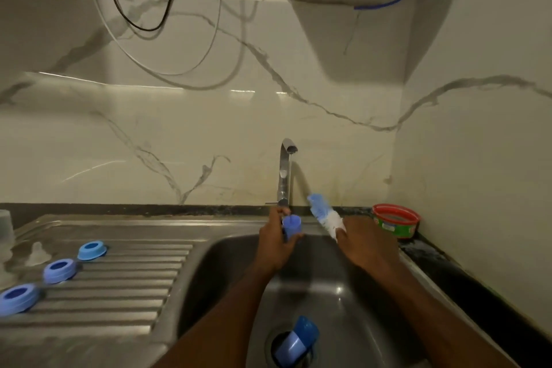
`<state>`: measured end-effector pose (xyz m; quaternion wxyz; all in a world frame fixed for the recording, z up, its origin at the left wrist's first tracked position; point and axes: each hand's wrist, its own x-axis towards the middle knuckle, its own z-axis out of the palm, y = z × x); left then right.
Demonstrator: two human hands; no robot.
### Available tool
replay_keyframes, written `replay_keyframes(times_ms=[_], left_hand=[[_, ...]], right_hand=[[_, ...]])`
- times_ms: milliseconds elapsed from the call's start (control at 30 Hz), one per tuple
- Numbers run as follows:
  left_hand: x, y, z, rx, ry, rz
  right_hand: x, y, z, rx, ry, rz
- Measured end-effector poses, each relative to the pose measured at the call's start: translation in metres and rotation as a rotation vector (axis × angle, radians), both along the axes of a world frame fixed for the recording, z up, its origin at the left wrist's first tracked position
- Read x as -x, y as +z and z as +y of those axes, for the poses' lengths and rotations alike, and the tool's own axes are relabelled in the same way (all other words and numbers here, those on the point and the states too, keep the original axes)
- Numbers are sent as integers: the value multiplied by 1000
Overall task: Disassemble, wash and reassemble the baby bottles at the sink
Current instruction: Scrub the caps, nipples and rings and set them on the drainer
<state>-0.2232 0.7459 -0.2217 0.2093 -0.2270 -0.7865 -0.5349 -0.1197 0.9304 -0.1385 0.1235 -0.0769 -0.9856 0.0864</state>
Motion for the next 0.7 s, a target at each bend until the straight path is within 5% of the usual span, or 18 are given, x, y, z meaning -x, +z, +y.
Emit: replay_keyframes(times_ms=[133,300,400,567,700], left_hand=[[-2,0,-5,131,79,-10],[-4,11,-18,760,199,143],[-11,21,-15,952,332,263],[-14,23,-13,961,338,329],[-11,14,-23,653,247,213]], right_hand=[[-9,-11,6,-46,108,43],[-18,-2,7,-146,-29,158],[-21,1,13,-196,-70,176],[-21,3,14,-247,-64,142],[-25,6,16,-231,16,148]])
